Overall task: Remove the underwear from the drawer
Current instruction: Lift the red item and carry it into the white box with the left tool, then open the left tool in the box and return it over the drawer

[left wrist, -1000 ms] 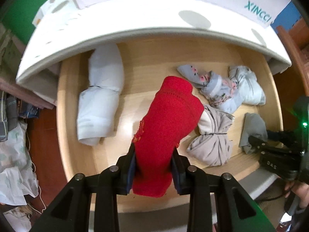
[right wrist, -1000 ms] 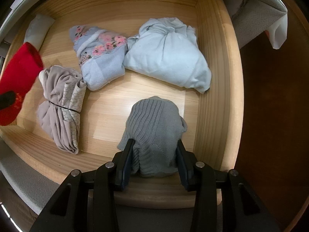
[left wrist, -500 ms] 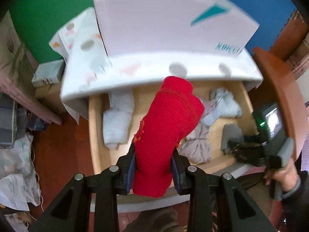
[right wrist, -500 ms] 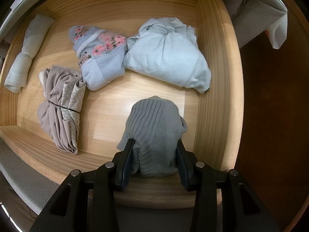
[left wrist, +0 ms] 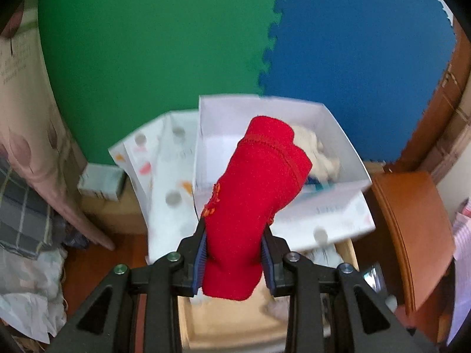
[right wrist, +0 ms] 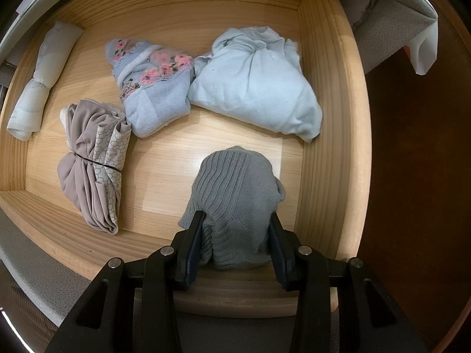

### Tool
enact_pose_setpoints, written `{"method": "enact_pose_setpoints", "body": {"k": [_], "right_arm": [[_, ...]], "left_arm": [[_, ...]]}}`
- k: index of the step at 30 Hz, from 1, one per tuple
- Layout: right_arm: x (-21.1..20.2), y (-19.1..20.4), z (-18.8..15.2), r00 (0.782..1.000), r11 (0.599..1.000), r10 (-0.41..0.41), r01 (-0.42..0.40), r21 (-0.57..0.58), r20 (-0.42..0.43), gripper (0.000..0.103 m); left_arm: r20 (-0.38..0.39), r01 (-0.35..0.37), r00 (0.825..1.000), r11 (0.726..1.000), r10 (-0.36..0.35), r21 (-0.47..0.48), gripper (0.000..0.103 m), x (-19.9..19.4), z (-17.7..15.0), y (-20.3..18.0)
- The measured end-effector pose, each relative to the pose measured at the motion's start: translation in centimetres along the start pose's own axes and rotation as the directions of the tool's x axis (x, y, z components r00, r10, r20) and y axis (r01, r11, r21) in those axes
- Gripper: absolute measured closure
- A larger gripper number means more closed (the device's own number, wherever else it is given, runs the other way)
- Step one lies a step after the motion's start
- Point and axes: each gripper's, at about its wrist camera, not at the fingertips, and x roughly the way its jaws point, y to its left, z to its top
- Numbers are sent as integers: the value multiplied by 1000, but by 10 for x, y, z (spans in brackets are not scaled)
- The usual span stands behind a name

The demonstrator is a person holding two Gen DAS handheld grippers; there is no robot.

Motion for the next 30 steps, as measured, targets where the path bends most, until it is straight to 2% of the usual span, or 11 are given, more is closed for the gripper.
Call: {"method": "enact_pose_setpoints", "body": {"k": [6,11,14,20,30], "right_arm": [[0,0,1,1000,1000,0,0,0,0,64],[1,0,2,1000,1000,0,0,0,0,64],[1,0,3,1000,1000,0,0,1,0,64],[2,1,3,1000,1000,0,0,0,0,64],[2,1,5,1000,1000,0,0,0,-1,64]], "left_arm": [[0,-41,999,999,41,9,71,35,47,-11],[-60,-53,997,998,54,24,71,87,67,-23],[-82,-99,991,993,104,67,71,110,68,-31],[-132,-103,985,991,113,80,71,141,61,-36],[-157,-127,977,986,143,111,65,151,54,-42]]}}
